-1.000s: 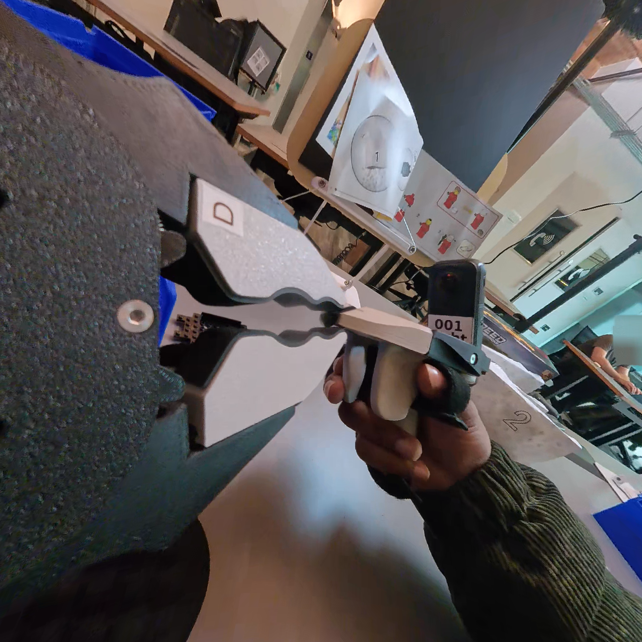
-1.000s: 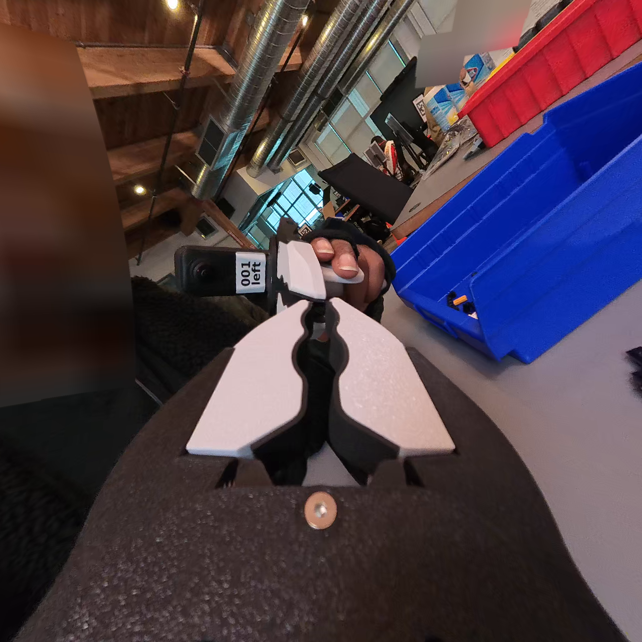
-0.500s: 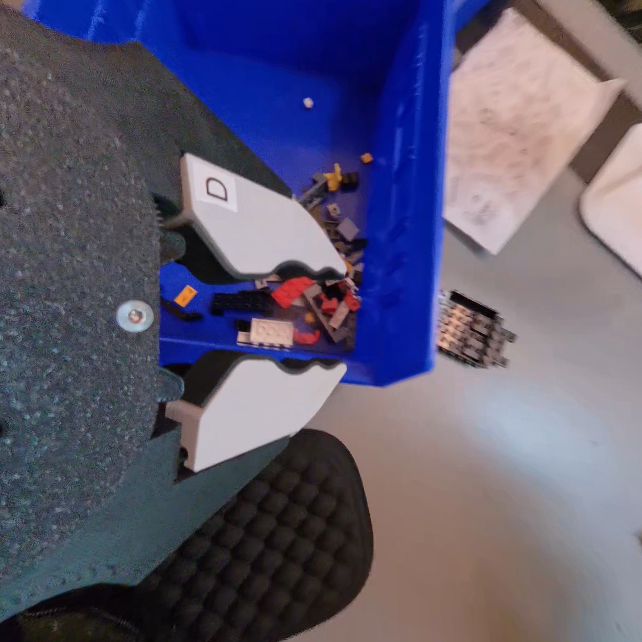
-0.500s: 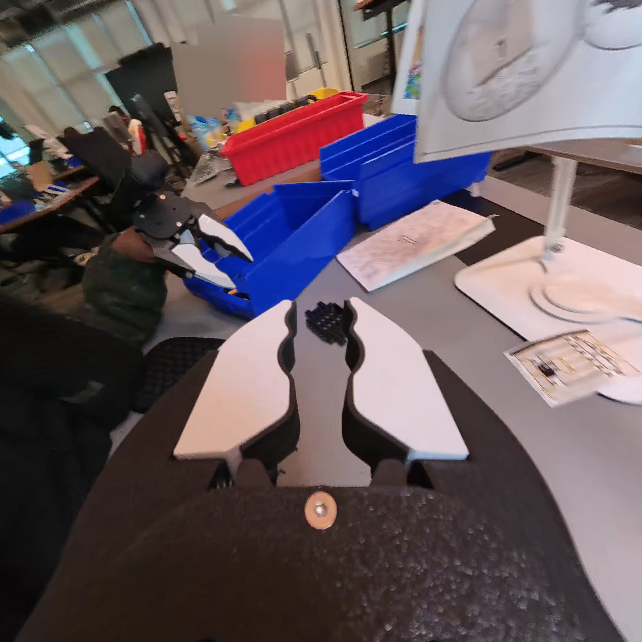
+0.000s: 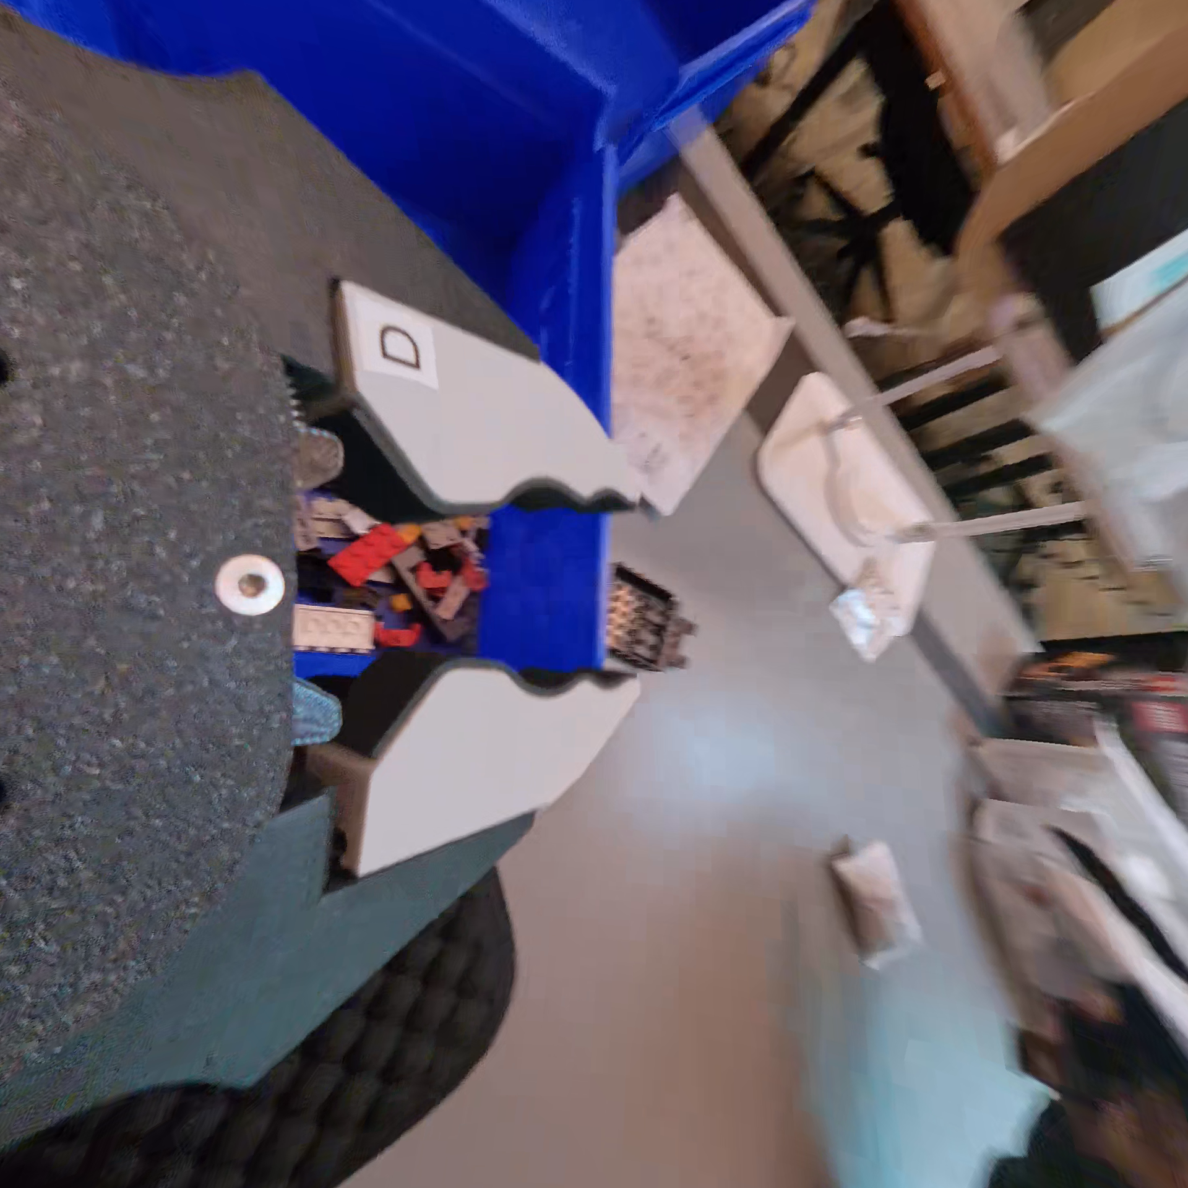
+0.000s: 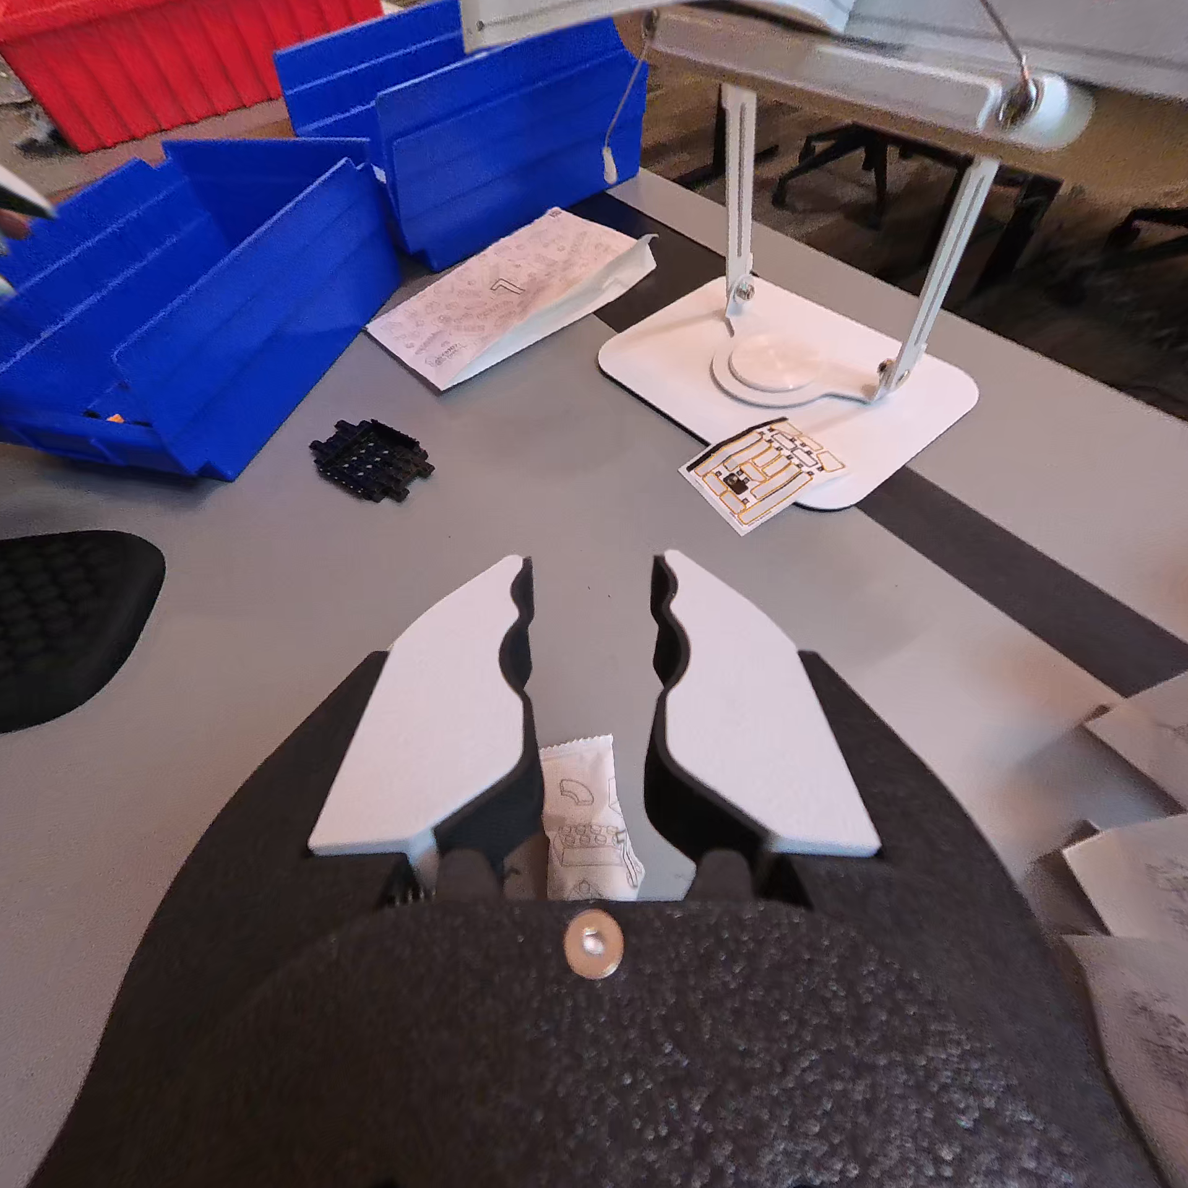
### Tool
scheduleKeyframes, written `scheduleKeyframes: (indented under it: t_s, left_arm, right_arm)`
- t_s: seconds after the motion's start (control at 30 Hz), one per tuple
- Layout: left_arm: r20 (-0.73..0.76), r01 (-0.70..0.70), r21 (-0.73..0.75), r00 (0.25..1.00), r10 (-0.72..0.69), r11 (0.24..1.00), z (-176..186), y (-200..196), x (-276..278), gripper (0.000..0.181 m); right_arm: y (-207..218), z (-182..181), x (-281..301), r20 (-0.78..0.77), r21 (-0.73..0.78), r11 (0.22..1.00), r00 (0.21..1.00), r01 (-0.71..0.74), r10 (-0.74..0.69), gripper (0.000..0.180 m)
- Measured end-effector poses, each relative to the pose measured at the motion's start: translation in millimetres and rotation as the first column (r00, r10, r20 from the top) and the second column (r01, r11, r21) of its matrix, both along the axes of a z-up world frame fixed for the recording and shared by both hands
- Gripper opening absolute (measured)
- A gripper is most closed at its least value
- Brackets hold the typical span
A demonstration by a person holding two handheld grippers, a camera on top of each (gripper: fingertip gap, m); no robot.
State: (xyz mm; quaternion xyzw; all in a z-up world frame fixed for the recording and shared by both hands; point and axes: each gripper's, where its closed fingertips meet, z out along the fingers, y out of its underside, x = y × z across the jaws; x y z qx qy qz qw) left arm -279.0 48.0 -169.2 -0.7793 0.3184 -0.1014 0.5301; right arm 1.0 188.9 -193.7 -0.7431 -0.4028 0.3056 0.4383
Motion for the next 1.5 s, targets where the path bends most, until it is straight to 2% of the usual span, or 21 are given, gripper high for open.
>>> scheduleKeyframes:
  t_s: [0.1, 0.13, 0.23, 0.4, 0.57, 0.67, 0.73, 0.9, 0.93, 1.13, 1.33, 1.5]
  left_arm:
    - [0.148, 0.031, 0.122, 0.988, -0.049, 0.992, 27.9, -4.5, 5.6, 0.007]
    - [0.191, 0.042, 0.153, 0.979, -0.071, 0.987, 35.4, -6.6, 6.4, 0.0]
    - [0.269, 0.048, 0.2, 0.958, -0.102, 0.979, 48.1, -9.5, 6.7, 0.0]
    - [0.277, 0.016, 0.235, 0.957, -0.082, 0.972, 52.2, -5.0, 4.2, 0.0]
    - [0.26, -0.027, 0.252, 0.965, -0.041, 0.967, 50.4, -2.2, -5.3, 0.0]
    - [0.293, -0.034, 0.245, 0.955, -0.04, 0.969, 48.9, -0.5, -9.8, 0.0]
    - [0.3, -0.032, 0.234, 0.953, -0.041, 0.972, 45.0, 1.5, -10.6, 0.0]
    - [0.285, -0.004, 0.213, 0.957, -0.059, 0.977, 36.4, 2.8, -4.1, 0.0]
    - [0.276, -0.003, 0.219, 0.959, -0.059, 0.976, 36.3, 2.2, -3.4, 0.0]
    - [0.27, 0.005, 0.226, 0.96, -0.068, 0.974, 36.5, 0.5, 0.8, 0.0]
    - [0.264, 0.023, 0.223, 0.961, -0.083, 0.975, 35.1, -0.7, 8.4, 0.0]
    - [0.276, 0.041, 0.204, 0.956, -0.098, 0.978, 32.7, -0.7, 15.4, 0.004]
  right_arm:
    - [10.4, -12.8, -1.5, 0.007, -0.019, 0.999, 1.0, 0.03, -0.03, 0.039]
    - [14.7, -17.4, -2.6, 0.011, -0.023, 0.999, 0.999, 0.037, -0.037, 0.039]
    - [34.1, -32.3, -6.6, 0.055, -0.026, 0.998, 0.997, 0.06, -0.058, 0.043]
    - [90.8, -66.5, -17.8, 0.267, -0.006, 0.997, 0.961, 0.079, -0.074, 0.057]
    - [134.8, -94.3, -39.9, 0.353, -0.122, 0.987, 0.934, 0.105, -0.056, 0.063]
    - [136.4, -108.3, -52.2, 0.406, -0.159, 0.981, 0.913, 0.108, -0.035, 0.057]
    - [136.3, -115.1, -51.9, 0.461, -0.144, 0.979, 0.885, 0.146, -0.064, 0.038]
    - [136.4, -116.7, -56.0, 0.444, -0.154, 0.975, 0.893, 0.16, -0.077, 0.016]
    - [137.6, -115.8, -54.8, 0.444, -0.134, 0.979, 0.892, 0.156, -0.082, 0.001]
    - [121.3, -97.1, -57.0, 0.393, -0.045, 0.997, 0.919, 0.055, -0.032, 0.0]
    - [82.8, -50.2, -69.9, 0.263, 0.068, 0.996, 0.964, -0.058, 0.038, 0.0]
    - [56.9, -33.3, -72.2, 0.259, 0.107, 0.992, 0.965, -0.061, 0.031, 0.0]
